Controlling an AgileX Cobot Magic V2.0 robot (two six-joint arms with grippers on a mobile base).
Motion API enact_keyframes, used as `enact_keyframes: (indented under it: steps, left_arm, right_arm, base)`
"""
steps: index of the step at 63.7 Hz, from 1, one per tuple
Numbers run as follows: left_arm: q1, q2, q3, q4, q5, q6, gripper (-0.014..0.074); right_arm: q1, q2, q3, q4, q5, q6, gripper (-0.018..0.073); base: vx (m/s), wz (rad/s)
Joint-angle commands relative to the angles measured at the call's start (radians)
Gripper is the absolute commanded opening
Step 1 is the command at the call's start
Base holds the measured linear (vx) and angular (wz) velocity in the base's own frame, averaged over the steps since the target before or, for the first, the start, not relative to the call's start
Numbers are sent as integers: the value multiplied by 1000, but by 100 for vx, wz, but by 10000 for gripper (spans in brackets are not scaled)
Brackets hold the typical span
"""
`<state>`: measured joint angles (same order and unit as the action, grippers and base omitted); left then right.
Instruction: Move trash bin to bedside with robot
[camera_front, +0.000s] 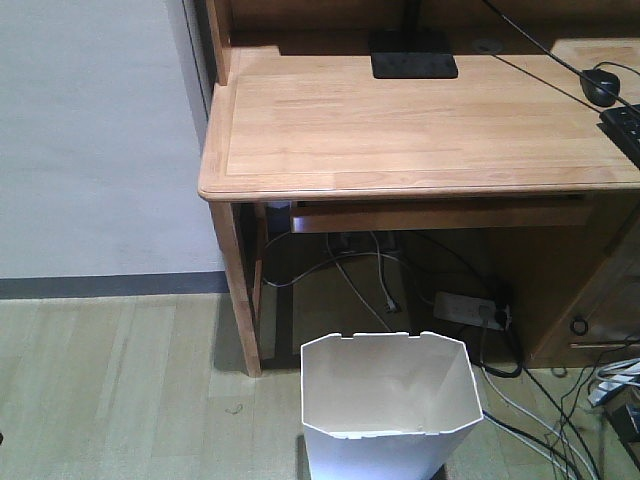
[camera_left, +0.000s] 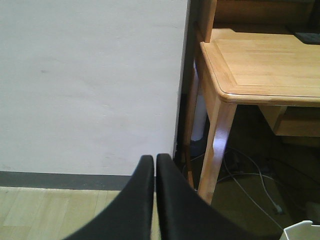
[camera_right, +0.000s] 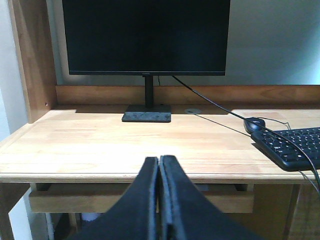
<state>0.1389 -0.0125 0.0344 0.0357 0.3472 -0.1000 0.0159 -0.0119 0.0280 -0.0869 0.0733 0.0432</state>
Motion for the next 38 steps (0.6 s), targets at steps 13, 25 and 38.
enact_keyframes:
  steps: [13,25,38]
  left_arm:
    - [-3,-14,3,-2,-66,-4,-6]
    - [-3,-14,3,-2,-66,-4,-6]
    - [-3,-14,3,-2,-66,-4,-6]
  right_arm:
    - [-4,-11,7,-13,-73,-7,-9]
    - [-4,-11,7,-13,-73,-7,-9]
    - [-4,-11,7,-13,-73,-7,-9]
  base:
    - [0,0]
    - [0,0]
    - [0,0]
